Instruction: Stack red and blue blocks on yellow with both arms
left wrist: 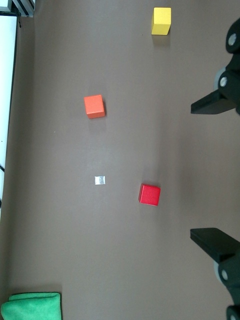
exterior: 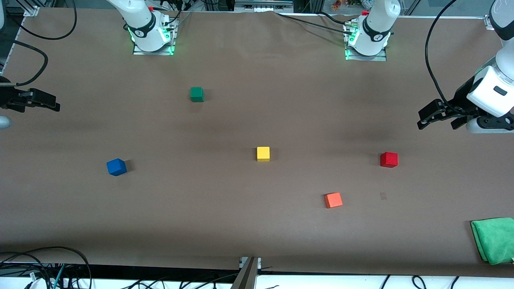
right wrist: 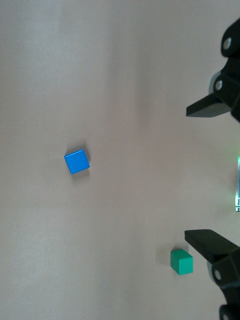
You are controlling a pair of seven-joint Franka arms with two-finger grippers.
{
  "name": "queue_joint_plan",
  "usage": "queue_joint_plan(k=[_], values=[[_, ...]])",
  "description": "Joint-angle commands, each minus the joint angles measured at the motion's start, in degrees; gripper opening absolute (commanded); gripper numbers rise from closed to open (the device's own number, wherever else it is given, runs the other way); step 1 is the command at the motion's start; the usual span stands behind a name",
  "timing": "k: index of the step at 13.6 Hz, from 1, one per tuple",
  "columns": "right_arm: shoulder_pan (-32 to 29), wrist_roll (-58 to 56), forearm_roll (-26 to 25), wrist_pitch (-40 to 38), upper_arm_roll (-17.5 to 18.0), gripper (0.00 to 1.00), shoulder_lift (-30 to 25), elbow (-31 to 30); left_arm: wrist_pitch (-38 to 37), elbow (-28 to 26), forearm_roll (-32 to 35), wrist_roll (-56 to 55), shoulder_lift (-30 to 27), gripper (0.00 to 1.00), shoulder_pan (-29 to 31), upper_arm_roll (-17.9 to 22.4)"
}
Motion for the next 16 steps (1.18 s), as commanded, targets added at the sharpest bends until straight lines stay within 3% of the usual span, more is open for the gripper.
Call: queue_joint_plan(k=[1,16], values=[[-0.2,0.5,-0.1,-0.1,0.1,0.99,0.3,0.9,-1.6,0.4,-1.4,1.1,-0.4,1.0,-0.2,0.2],[-0.2,0.5,-0.1,-0.1,0.1,1.0,0.4,0.9,-3.2,0.8,-1.4,1.0,-0.2,1.0,-0.2,0.3]])
